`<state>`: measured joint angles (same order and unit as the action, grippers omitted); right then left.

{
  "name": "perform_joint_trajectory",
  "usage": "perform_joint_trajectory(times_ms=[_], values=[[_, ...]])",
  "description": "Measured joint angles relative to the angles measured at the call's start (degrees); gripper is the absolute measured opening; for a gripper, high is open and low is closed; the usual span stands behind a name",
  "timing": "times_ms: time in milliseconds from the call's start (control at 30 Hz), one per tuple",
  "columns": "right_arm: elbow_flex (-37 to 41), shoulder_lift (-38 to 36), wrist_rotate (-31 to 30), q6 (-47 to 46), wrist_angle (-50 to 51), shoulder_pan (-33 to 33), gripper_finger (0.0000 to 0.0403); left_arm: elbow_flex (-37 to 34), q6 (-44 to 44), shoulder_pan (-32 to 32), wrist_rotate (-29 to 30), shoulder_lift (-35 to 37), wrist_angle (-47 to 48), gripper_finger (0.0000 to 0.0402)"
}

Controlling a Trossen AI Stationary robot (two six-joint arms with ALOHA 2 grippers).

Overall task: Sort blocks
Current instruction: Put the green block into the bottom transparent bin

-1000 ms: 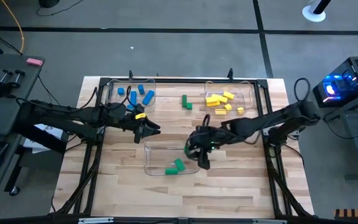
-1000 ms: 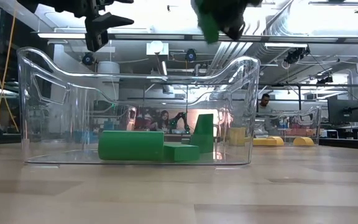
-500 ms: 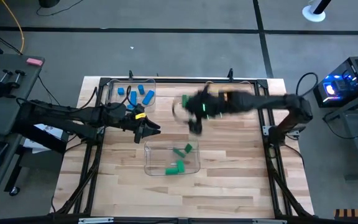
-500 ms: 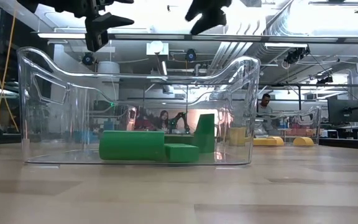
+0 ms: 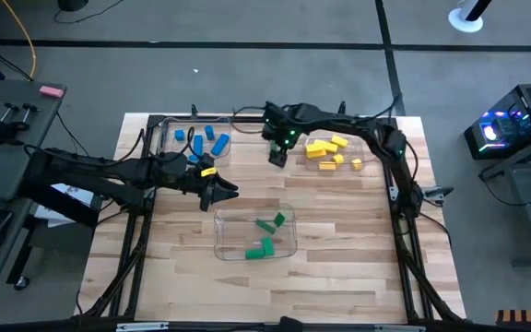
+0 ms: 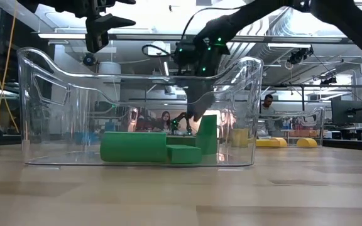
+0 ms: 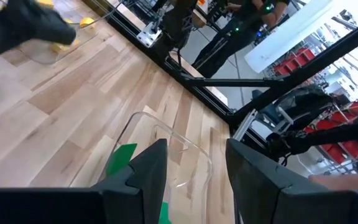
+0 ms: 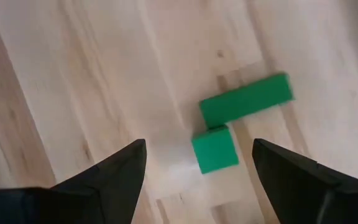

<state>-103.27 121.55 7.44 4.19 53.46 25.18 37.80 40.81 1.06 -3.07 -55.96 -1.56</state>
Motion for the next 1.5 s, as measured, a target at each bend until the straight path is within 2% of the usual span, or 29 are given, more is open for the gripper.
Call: perform_joint_trajectory(times_ms=[300, 467, 767, 900, 1133, 1333, 1500], values=[[0.1, 3.7, -5.9, 10.8, 1.9, -1.6, 0.0291, 0.0, 0.7, 0.0, 2.1, 0.0, 0.3, 0.0149], [0.2, 6.1, -9.6, 11.7, 1.2, -1.6, 0.0291, 0.0, 0.6, 0.0, 4.4, 0.0, 0.4, 0.0149], [0.2, 9.2, -11.6, 12.6, 0.4, -1.6, 0.0289, 0.0, 0.6, 0.0, 5.0, 0.0, 0.4, 0.0149], [0.2, 9.5, -12.6, 12.3, 0.3, -1.7, 0.0256, 0.0, 0.5, 0.0, 5.0, 0.0, 0.5, 0.0149], [0.2, 9.3, -13.1, 11.3, 0.4, -2.1, 0.0128, 0.0, -0.4, 0.0, 5.1, 0.0, 0.5, 0.0149], [0.4, 7.7, -13.3, 12.6, 1.6, -2.8, 0.0131, 0.0, -0.5, 0.0, 5.0, 0.0, 0.4, 0.0149], [0.3, 1.6, -13.2, 13.2, 2.9, -2.8, 0.0131, 0.0, -0.4, 0.2, 4.6, 0.0, 0.5, 0.0149]])
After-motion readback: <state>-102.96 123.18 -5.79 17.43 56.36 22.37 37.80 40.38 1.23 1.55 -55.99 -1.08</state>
